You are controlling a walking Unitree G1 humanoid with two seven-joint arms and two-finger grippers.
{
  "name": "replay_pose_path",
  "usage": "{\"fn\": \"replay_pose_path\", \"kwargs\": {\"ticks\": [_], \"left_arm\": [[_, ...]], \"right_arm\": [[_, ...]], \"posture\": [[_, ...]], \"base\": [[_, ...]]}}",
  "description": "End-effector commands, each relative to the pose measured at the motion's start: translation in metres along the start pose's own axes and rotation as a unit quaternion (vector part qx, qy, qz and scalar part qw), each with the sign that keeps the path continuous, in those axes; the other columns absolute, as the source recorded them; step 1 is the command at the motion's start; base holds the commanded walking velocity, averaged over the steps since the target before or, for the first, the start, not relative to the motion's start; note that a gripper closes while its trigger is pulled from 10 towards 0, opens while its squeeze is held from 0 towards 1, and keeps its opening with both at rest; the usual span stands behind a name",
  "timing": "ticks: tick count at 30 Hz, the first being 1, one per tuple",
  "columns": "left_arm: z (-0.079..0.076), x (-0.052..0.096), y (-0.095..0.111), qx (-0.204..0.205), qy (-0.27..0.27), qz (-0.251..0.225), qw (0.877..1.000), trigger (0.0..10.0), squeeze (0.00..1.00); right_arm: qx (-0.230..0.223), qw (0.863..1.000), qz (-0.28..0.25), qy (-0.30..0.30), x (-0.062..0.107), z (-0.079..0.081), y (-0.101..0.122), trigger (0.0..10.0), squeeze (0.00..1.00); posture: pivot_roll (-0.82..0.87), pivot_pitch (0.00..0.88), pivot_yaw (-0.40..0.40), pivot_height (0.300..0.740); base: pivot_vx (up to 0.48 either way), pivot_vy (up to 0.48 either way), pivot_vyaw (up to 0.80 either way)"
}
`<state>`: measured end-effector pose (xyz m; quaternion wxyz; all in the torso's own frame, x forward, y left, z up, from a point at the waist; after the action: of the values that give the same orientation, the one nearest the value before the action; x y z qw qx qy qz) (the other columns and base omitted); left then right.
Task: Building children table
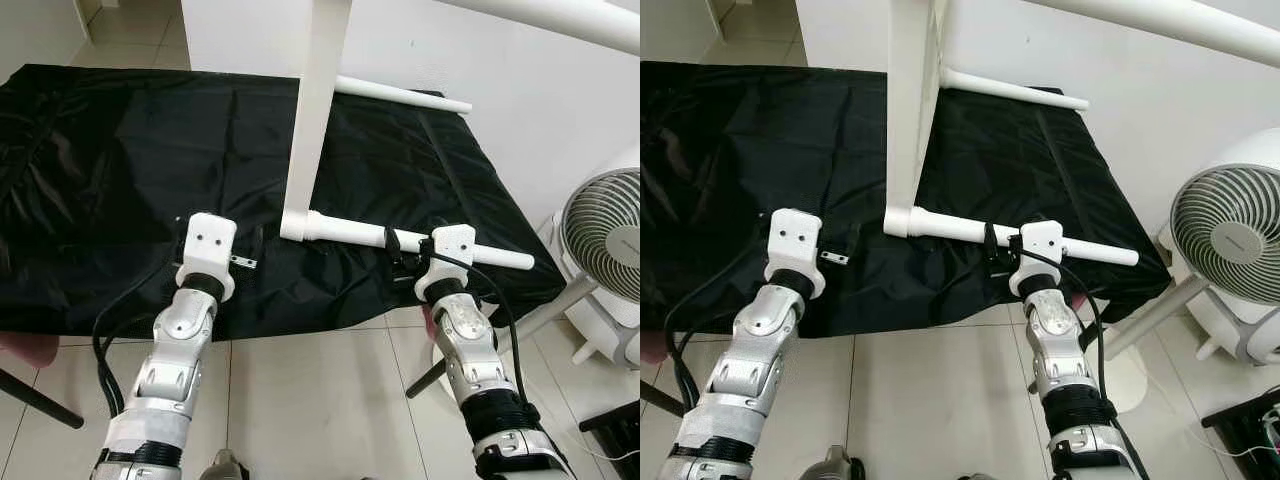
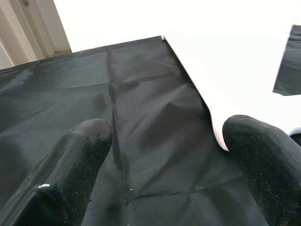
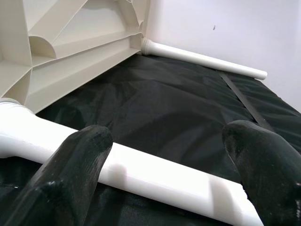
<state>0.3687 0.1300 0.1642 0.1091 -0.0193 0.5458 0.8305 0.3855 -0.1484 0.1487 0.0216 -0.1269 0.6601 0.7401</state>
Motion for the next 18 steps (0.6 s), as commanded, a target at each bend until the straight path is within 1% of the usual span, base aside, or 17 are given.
{"fn": "replay_pose_path", "kwargs": {"ticks": [1,6,7,9,15,18], "left_arm": [[-0.004,-0.002,0.0,-0.003,-0.003,0.002,1.0,10.0,0.0],[-0.004,-0.002,0.001,-0.004,-0.003,0.003,1.0,10.0,0.0],[-0.008,-0.004,0.004,-0.01,-0.011,-0.003,1.0,10.0,0.0],[-0.008,-0.004,0.004,-0.01,-0.011,-0.003,1.0,10.0,0.0],[-0.018,-0.008,0.015,-0.012,-0.036,-0.021,0.999,10.0,0.0],[-0.02,-0.009,0.017,-0.012,-0.039,-0.024,0.999,10.0,0.0]], "right_arm": [[0.006,1.0,0.0,-0.007,0.001,-0.007,0.0,10.0,0.0],[0.008,1.0,-0.002,-0.011,0.0,-0.01,0.001,10.0,0.0],[0.008,1.0,-0.002,-0.012,0.0,-0.011,0.002,10.0,0.0],[0.008,1.0,-0.002,-0.012,0.0,-0.011,0.002,10.0,0.0],[0.009,1.0,-0.002,-0.012,-0.001,-0.011,0.002,10.0,0.0],[0.009,1.0,-0.002,-0.013,-0.001,-0.011,0.002,10.0,0.0]], "posture": [[0.11,0.037,-0.077,0.74],[0.11,0.043,-0.08,0.74],[0.11,0.044,-0.081,0.74],[0.11,0.044,-0.081,0.74],[0.11,0.055,-0.081,0.74],[0.11,0.056,-0.079,0.74]], "base": [[0.0,0.0,0.0],[0.0,0.0,0.0],[0.0,0.0,0.0],[0.0,0.0,0.0],[0.0,0.0,0.0],[0.0,0.0,0.0]]}}
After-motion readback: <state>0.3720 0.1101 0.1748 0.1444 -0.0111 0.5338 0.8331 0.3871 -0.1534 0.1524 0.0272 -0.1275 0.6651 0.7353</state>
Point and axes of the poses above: a point about 5 cm out from each wrist's last joint towards the gripper, its own x axis pointing back from the gripper into the wrist, its own y axis along the axis of the wrist's last joint, z = x × y, the point moved 6 cm from there along -x, pointing out of the wrist towards the gripper, and after that the axes turned 12 degrees about -x, right-handed, at the moved point
